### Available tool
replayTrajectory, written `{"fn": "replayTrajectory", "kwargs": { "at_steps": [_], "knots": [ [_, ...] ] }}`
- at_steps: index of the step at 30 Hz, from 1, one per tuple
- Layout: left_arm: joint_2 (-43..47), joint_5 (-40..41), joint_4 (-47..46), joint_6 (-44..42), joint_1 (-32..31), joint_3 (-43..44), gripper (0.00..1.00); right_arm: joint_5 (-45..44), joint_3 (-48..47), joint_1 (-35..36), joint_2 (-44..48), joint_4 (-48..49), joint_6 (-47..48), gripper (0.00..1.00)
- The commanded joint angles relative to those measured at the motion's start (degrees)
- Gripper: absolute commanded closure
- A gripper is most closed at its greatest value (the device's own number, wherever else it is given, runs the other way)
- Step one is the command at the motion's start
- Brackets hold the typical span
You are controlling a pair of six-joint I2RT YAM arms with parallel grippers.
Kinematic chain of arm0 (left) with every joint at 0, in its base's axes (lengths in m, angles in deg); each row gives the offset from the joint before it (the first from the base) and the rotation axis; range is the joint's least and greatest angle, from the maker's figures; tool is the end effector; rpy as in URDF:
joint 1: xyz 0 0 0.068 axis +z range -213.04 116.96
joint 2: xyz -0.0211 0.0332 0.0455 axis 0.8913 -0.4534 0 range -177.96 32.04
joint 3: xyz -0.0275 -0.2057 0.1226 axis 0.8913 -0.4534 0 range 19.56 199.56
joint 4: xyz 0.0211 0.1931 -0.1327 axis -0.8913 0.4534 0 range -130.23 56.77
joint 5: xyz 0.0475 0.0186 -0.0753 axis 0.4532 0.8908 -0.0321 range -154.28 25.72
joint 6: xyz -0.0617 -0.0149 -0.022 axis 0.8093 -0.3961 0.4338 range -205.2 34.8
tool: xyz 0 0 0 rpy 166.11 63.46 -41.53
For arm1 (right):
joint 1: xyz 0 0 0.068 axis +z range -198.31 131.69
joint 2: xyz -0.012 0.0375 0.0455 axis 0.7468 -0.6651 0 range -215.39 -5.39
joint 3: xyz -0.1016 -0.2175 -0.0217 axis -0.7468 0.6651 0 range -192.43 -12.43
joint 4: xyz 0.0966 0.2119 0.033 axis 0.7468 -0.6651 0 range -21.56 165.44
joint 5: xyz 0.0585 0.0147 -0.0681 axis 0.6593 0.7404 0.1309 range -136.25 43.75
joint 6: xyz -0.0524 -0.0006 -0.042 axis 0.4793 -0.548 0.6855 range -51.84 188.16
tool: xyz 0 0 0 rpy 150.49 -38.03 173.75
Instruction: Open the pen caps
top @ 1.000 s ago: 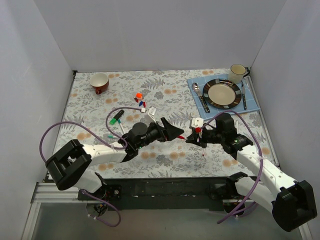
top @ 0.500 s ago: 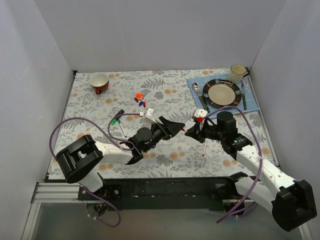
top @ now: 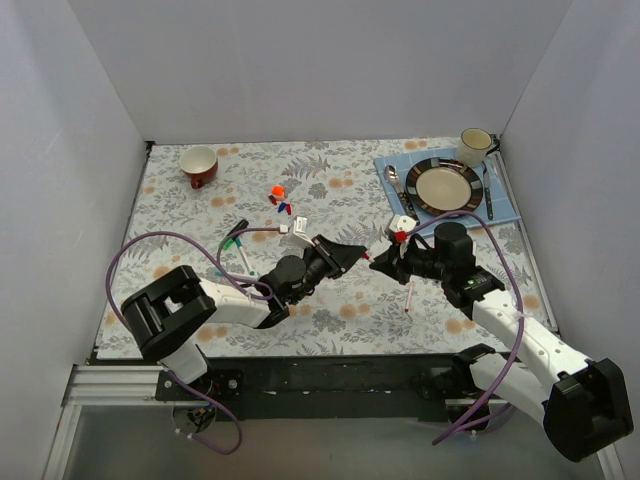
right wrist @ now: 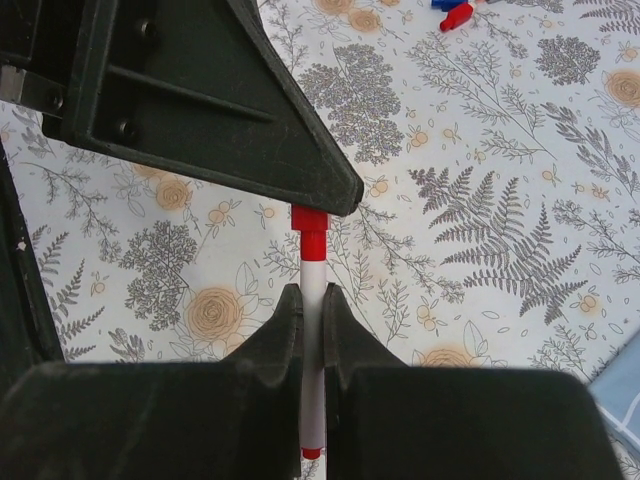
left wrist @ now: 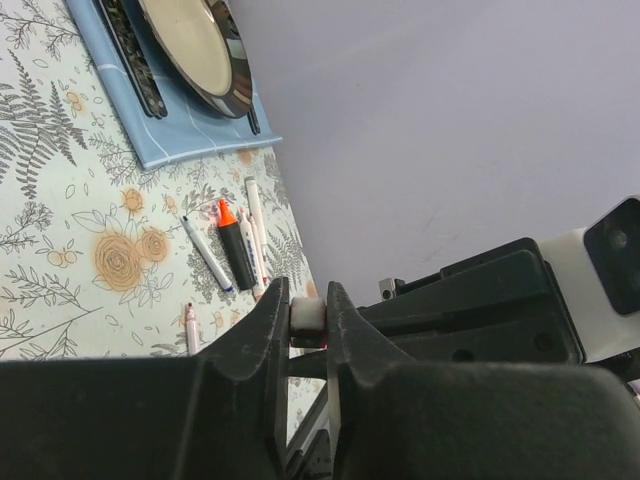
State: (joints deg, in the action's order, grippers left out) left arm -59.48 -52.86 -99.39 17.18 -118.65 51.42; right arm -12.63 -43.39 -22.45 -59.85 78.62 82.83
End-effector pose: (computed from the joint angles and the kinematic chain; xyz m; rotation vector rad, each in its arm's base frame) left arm 0.1860 -0.2532 0.1864 -0.9622 1.7327 -1.8813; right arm 0.1848 0.1226 0.2289 -1.0237 1.6290 0.6938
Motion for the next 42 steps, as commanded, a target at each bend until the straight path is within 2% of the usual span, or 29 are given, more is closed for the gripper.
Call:
{"fn": "replayTrajectory", "kwargs": {
  "at_steps": [1, 4, 6, 12, 18, 22, 25, 26, 30, 36, 42],
  "knots": [
    [0.56, -0.26, -3.42, -1.57, -0.46, 2.59, 1.00, 0.30, 0.38, 0.06, -0.47, 2.44, -0.88, 0.99],
    [3.80, 4.21, -0.28, -5.53, 0.41, 2.77, 1.00, 0.65, 0.37, 0.15, -0.56, 1.74, -0.53, 0.99],
    [6.87, 5.02, 1.05, -6.50, 4.96, 2.69, 1.00, 0.82, 0.38, 0.06, -0.48, 1.22, -0.18, 0.99],
    [11.98, 2.74, 9.57, -7.55, 20.25, 6.89, 1.00, 1.36, -0.15, 0.06, -1.53, -0.36, 1.32, 0.99],
    [13.39, -3.49, 14.85, -8.96, 27.91, 12.52, 1.00, -0.83, -0.42, 0.15, -2.15, -1.33, 2.90, 0.99],
    [9.71, -13.14, 23.54, -8.44, 32.93, 16.56, 1.00, -5.93, -1.20, -0.64, -1.97, -1.25, 3.34, 0.99],
    [4.71, -16.94, 31.36, -8.87, 36.01, 18.94, 1.00, -7.52, -3.22, -2.57, -2.93, -3.09, 6.22, 0.99],
    [2.69, -17.65, 32.86, -9.48, 36.97, 19.55, 1.00, -7.70, -3.84, -3.19, -3.11, -6.40, 6.94, 0.99],
    [-2.58, -18.80, 39.88, -13.69, 38.74, 22.36, 1.00, -6.73, -5.16, -6.00, -3.73, -9.07, 9.76, 0.99],
    [-10.42, -18.37, 47.55, -18.89, 40.15, 29.22, 1.00, -10.59, -5.69, -7.14, -6.01, -9.33, 9.58, 0.99],
    [-17.36, -18.18, 52.47, -21.26, 40.59, 33.00, 0.89, -14.99, -6.22, -8.29, -8.47, -8.98, 8.00, 0.99]
  ]
}}
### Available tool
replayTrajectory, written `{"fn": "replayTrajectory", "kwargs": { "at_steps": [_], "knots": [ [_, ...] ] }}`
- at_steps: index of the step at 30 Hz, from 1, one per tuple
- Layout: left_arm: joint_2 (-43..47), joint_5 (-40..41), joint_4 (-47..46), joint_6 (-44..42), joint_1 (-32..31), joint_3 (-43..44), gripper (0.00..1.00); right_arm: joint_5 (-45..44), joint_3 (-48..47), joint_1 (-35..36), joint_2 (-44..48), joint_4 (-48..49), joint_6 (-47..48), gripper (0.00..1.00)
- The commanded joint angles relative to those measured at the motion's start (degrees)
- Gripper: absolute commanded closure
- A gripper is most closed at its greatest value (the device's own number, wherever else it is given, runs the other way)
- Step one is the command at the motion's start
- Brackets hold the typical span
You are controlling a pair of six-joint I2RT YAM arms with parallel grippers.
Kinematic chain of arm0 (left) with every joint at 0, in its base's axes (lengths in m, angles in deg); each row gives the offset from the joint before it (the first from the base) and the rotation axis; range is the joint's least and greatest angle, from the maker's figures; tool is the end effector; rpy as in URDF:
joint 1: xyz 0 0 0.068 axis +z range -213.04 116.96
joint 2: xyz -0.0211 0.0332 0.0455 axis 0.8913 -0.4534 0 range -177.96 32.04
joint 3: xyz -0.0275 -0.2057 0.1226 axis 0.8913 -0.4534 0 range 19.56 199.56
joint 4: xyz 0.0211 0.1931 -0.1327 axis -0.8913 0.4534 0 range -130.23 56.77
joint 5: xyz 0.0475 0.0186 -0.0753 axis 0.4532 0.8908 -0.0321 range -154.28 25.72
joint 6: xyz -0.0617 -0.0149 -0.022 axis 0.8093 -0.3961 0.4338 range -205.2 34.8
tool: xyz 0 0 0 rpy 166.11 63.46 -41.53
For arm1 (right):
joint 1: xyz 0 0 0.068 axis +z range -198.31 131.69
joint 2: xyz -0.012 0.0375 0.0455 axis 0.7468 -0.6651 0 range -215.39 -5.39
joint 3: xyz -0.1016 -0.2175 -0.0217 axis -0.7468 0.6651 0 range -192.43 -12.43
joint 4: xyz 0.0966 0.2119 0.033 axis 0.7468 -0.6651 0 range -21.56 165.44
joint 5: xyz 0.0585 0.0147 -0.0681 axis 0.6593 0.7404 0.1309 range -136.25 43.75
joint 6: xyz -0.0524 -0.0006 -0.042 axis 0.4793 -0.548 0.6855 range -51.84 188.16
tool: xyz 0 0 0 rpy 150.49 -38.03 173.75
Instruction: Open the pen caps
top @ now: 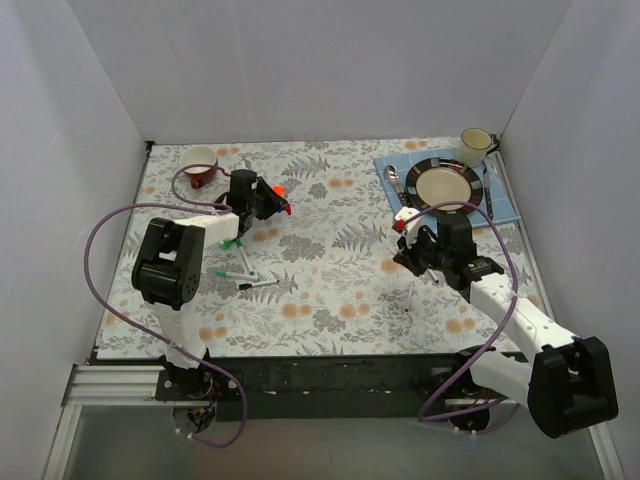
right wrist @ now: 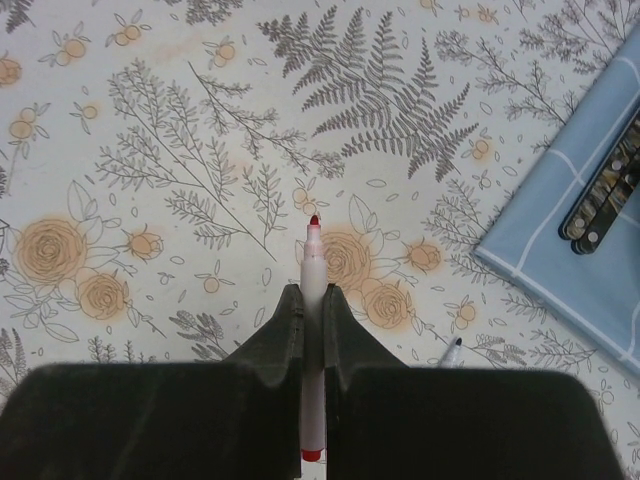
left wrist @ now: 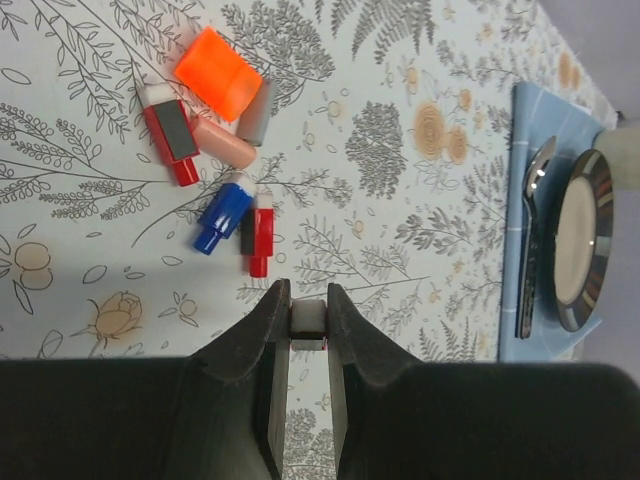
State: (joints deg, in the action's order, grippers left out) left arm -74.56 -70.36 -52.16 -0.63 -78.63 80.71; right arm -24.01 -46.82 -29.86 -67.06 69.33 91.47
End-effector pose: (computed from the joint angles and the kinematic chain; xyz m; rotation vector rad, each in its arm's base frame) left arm 0.3712 -0.1096 0.1521 -1.2886 1.9952 -1.0587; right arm 0.2154 0.0933 0.2029 -0.9633 1.8963 0.3670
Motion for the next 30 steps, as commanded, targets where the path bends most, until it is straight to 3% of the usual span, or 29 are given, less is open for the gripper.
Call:
{"fn": "replayTrajectory", "kwargs": {
  "at_steps": [1, 8, 18, 25, 30],
  "knots": [
    [-3.07, -0.51, 5.42, -3.71, 0.57, 3.98, 0.89, -3.95, -2.87, -1.05, -1.61, 0.22, -0.81, 0.99],
    [-6.86, 0.64, 6.30, -5.29, 0.65, 6.00, 0.80, -5.45, -3.23, -2.28, -3.02, -0.04, -1.43, 0.99],
    [-2.74, 3.36, 8.49, -7.58, 0.74, 7.06, 0.50, -7.74, -3.49, -4.31, -4.60, -0.04, -2.92, 0.99],
    [7.71, 0.65, 10.96, -13.11, 0.74, 7.85, 0.33, -8.97, -4.37, -9.49, -6.36, -1.53, -6.26, 0.99],
    [22.03, -4.01, 10.34, -18.47, 0.83, 2.77, 0.15, -7.21, -5.42, -15.46, -8.81, -4.34, -6.61, 0.99]
  ]
}}
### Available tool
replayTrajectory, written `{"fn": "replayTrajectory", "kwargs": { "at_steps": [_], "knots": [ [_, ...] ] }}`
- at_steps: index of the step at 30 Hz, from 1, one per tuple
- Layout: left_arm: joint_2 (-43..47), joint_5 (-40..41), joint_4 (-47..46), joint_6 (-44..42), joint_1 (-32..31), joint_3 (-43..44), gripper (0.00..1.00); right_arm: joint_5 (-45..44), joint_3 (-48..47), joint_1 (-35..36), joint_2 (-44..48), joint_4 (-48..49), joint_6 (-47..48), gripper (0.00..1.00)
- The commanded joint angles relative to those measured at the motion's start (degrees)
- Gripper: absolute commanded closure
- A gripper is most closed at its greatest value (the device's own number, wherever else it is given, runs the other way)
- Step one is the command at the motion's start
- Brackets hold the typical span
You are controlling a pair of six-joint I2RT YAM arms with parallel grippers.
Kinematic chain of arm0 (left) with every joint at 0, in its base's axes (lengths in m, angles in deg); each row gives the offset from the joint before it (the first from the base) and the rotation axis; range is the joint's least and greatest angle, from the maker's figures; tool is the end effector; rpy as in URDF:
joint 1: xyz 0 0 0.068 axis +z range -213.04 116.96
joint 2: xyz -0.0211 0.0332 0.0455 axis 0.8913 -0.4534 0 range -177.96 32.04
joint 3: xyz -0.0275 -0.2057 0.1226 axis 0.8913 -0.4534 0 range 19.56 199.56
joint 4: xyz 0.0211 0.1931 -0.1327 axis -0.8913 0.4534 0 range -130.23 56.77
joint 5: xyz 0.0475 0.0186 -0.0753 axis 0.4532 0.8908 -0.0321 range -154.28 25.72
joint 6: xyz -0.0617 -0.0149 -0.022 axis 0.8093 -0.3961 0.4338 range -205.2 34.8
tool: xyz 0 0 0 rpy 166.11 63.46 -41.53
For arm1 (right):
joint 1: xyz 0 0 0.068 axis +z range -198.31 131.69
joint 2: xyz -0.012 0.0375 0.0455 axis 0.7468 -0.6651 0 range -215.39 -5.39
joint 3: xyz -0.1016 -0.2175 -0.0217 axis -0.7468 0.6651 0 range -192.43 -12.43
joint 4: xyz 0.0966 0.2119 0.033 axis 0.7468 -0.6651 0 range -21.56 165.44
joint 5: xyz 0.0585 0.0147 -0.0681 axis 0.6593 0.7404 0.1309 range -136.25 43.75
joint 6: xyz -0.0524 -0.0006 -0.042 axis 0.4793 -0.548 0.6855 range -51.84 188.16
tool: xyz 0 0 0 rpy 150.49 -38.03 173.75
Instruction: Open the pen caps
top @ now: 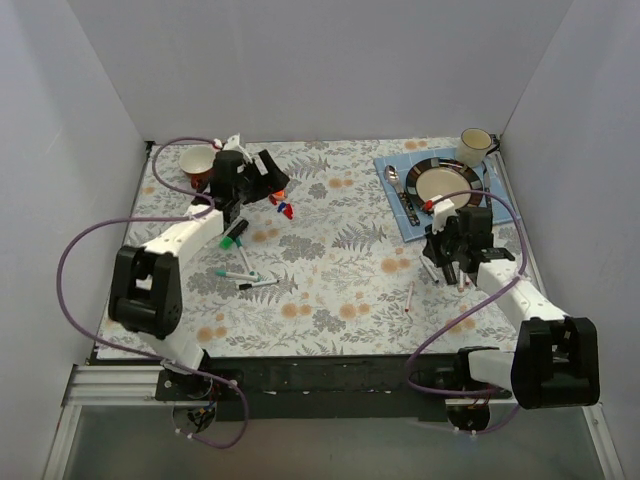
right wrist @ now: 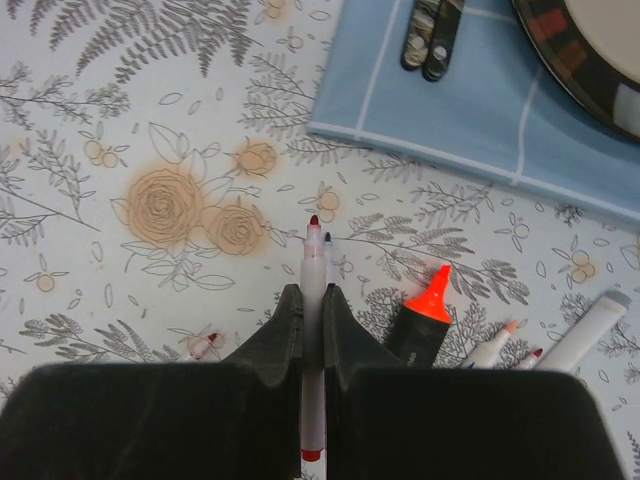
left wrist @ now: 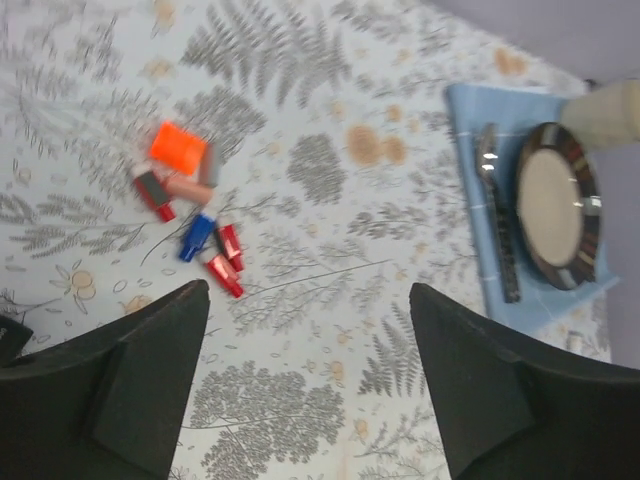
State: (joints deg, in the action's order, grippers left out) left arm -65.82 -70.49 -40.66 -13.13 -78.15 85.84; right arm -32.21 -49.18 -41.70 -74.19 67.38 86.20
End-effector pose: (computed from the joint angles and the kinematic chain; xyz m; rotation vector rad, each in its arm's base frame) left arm 0.3621 -0.1039 0.2140 -1.0273 2.0400 -0.9774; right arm 0.2453 0.0416 0.1836 -0.6059 2.1685 0.1713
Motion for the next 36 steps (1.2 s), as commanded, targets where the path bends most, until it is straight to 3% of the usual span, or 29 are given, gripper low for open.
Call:
{"fn": "replayTrajectory", "kwargs": {
  "at_steps": [1, 3, 8, 10, 14, 20, 31, 36],
  "knots": [
    [15.23, -5.02, -0.98, -6.85, 0.26, -3.34, 0.12, 1.42, -3.50, -4.41, -2.13, -2.75, -0.82, 0.99],
    [21.54, -5.03, -0.37, -9.13, 0.26, -6.93, 0.02, 1.95, -3.85, -5.73, -3.97, -4.16, -0.12, 0.99],
    [29.74, -8.80, -1.07, -11.25, 0.26, -14.68, 0.02, 0.99, -4.91, -6.08, -8.54, -5.57, 1.47, 0.99],
    [30.45, -9.69, 0.07, -11.78, 0.26, -15.39, 0.02, 0.55, -5.17, -6.08, -9.77, -5.83, 1.47, 0.97],
    [32.03, -10.04, 2.01, -12.22, 0.26, -15.65, 0.02, -0.59, -5.35, -6.08, -11.01, -5.74, 1.64, 0.84],
    [33.88, -10.13, 1.74, -12.22, 0.26, -16.97, 0.02, -1.56, -5.35, -6.08, -10.84, -5.57, 1.82, 0.76],
    [31.59, -9.87, 4.29, -12.39, 0.26, -17.06, 0.02, 0.45, -6.05, -6.08, -7.50, -6.97, 3.49, 0.72],
    [31.59, -6.89, 6.31, -13.36, 0.26, -18.20, 0.02, 10.72, -7.02, -6.08, -3.72, -10.66, 10.49, 0.71]
  ]
}}
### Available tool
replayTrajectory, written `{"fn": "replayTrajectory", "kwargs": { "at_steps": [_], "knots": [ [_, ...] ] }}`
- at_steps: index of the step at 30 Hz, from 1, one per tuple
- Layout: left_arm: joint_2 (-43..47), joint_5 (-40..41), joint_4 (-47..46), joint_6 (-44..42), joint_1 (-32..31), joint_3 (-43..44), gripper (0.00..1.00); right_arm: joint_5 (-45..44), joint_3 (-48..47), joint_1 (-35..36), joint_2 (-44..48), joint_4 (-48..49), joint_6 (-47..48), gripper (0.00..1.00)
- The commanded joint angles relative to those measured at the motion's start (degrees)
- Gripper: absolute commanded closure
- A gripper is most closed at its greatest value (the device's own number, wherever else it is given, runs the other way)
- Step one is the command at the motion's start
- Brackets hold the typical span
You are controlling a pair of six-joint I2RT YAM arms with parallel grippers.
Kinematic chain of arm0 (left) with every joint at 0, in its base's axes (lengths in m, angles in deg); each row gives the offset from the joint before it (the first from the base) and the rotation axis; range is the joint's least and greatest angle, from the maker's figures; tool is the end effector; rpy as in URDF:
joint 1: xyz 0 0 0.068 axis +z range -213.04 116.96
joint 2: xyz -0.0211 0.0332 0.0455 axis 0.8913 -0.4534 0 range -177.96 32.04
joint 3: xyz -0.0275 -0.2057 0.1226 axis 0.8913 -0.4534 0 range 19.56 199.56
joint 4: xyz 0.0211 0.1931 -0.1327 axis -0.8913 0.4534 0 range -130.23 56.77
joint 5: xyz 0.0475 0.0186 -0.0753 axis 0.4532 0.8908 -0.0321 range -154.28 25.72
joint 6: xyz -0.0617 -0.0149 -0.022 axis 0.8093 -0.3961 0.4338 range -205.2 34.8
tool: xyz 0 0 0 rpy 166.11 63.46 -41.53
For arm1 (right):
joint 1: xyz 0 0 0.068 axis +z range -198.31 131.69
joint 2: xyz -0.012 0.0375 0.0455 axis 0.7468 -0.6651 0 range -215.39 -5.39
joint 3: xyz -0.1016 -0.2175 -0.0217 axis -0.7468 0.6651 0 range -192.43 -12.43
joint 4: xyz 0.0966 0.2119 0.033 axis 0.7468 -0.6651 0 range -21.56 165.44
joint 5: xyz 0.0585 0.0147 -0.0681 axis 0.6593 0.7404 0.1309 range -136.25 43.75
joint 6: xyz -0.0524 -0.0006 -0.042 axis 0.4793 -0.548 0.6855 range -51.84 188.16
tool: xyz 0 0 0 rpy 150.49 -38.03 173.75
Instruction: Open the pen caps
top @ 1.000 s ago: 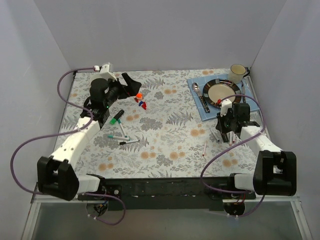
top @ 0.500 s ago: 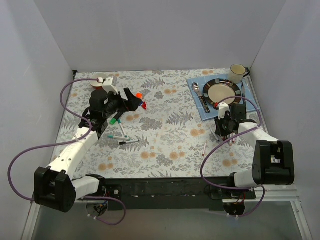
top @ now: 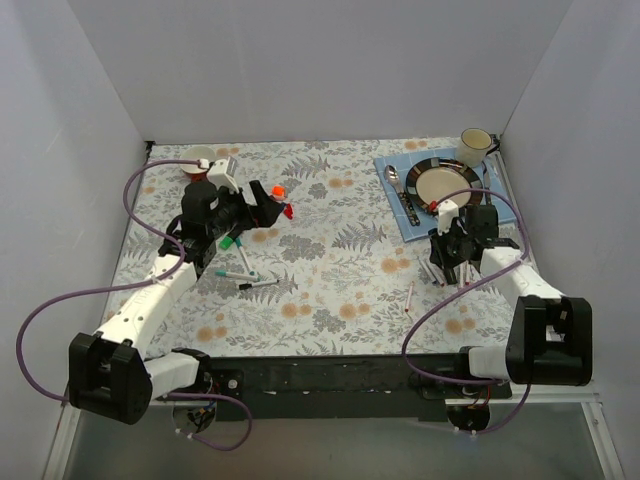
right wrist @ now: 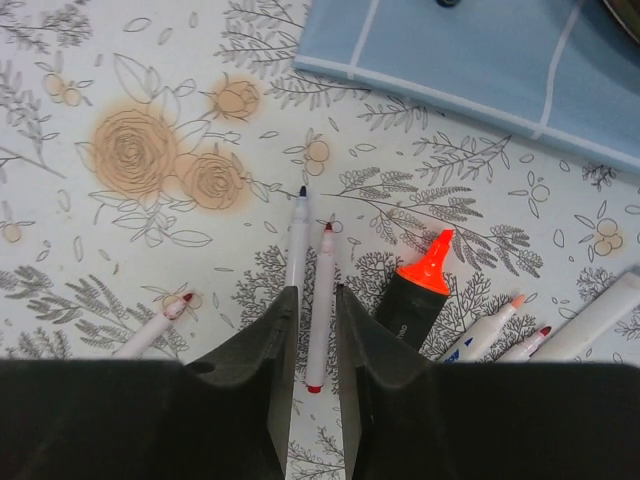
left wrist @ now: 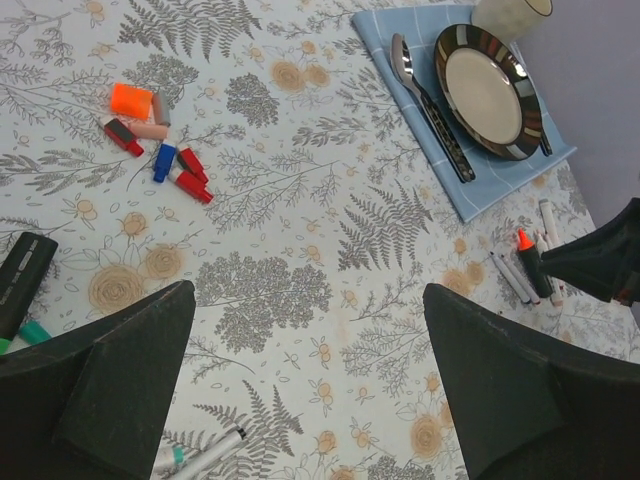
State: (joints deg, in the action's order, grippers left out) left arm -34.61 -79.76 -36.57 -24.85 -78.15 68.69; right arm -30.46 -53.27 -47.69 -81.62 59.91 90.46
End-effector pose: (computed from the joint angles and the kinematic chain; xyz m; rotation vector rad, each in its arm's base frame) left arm 0.2574 -0.0844 0.2721 -0.6251 2.0067 -1.1021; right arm 0.2555 0.0174 0.1638 -0.5974 2.3464 0.1680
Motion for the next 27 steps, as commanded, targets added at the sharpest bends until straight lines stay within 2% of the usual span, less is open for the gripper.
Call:
{"fn": "replayTrajectory", "kwargs": {
  "at_steps": [1, 4, 5, 6, 9, 11, 15, 20, 23, 27],
  "knots": [
    [0.12, 3.52, 2.66, -1.65, 0.26, -1.31, 0.02, 11.26, -3.10, -0.10, 4.24, -4.93, 7.30, 0.71],
    [-1.19, 10.19, 5.56, -1.47, 0.26, -1.84, 0.02, 16.02, -3.19, -0.09, 6.35, -6.27, 9.25, 0.71],
    [-2.68, 12.04, 7.13, -1.73, 0.26, -1.58, 0.06, 16.55, -3.11, -0.10, 7.14, -6.35, 9.42, 0.70],
    [-3.39, 17.19, 8.02, -1.56, 0.26, -1.40, 0.07, 16.81, -2.50, -0.10, 7.58, -5.92, 9.42, 0.71],
    [-7.17, 22.41, 10.31, -3.22, 0.26, 0.53, 0.18, 18.22, -2.93, -0.10, 7.76, -7.23, 10.04, 0.71],
    [-9.36, 25.67, 10.93, -5.15, 0.44, 1.85, 0.18, 19.44, -3.02, -0.10, 8.11, -7.41, 10.13, 0.71],
    [-18.13, 23.22, 14.17, -14.36, 1.05, 8.51, 0.21, 20.77, -3.11, -0.01, 8.64, -8.02, 10.48, 0.71],
    [-28.96, 23.31, 19.88, -19.57, 3.33, 14.41, 0.37, 22.08, -3.37, 0.26, 8.99, -8.90, 11.01, 0.71],
    [-31.96, 23.31, 20.86, -20.28, 4.65, 16.97, 0.41, 22.88, -3.37, 0.34, 9.43, -9.25, 11.18, 0.71],
    [-31.43, 21.39, 19.90, -21.33, 6.15, 17.23, 0.41, 23.67, -3.28, 0.34, 10.04, -9.70, 11.44, 0.71]
  ]
}}
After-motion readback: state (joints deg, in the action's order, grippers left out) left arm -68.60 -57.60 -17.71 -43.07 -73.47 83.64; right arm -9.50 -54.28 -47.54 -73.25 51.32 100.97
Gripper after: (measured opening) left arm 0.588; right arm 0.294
